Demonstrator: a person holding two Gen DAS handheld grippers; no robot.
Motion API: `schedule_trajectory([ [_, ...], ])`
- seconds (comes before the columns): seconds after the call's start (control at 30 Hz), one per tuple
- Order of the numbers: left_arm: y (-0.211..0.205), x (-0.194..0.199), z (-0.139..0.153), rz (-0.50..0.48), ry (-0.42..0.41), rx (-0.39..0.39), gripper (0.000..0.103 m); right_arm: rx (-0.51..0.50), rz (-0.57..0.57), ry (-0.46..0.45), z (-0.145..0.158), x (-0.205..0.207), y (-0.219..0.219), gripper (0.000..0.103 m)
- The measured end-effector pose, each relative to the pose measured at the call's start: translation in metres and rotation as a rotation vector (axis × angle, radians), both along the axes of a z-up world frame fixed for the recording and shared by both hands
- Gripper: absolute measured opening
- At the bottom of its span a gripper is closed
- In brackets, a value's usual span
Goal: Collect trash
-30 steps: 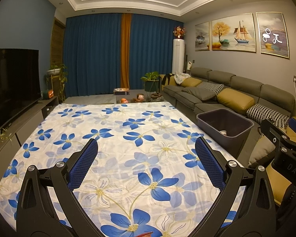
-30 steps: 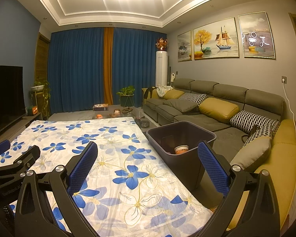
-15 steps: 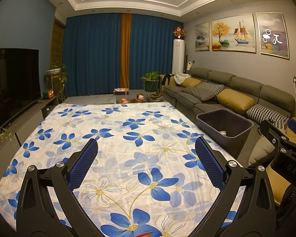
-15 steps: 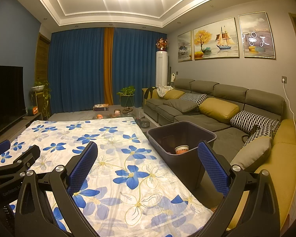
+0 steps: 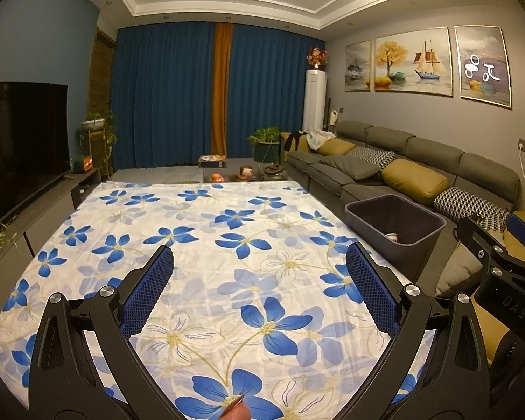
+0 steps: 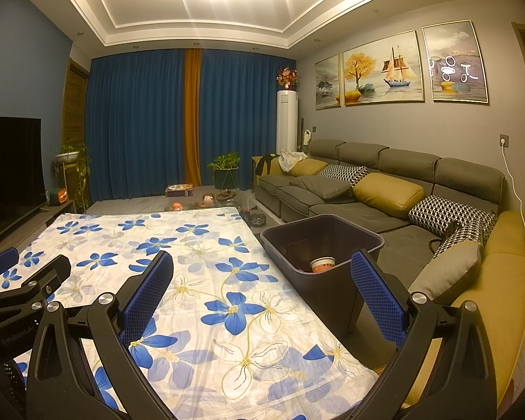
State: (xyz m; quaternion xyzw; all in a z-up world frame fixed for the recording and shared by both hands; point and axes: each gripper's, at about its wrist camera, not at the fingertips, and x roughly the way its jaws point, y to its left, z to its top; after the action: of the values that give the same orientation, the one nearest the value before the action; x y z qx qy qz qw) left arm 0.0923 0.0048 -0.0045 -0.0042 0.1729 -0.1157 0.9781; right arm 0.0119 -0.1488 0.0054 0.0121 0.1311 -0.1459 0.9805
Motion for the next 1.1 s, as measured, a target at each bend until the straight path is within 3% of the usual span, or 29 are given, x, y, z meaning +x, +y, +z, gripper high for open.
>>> schedule_trajectory([
  [0.27,0.003,-0.002,0.002,-0.009,-0.017,-0.001,0.097,0.0,-0.001,0.0,0.0,0.0,-0.001,0.098],
  [0.43,0.005,0.0,0.001,0.007,-0.014,0.014,0.085,0.0,0.001,0.001,0.0,0.0,0.0,0.098],
  [1.1,0.009,0.001,0.004,0.018,-0.007,0.012,0.088,-0.001,0.007,-0.001,-0.003,0.0,0.002,0.098],
])
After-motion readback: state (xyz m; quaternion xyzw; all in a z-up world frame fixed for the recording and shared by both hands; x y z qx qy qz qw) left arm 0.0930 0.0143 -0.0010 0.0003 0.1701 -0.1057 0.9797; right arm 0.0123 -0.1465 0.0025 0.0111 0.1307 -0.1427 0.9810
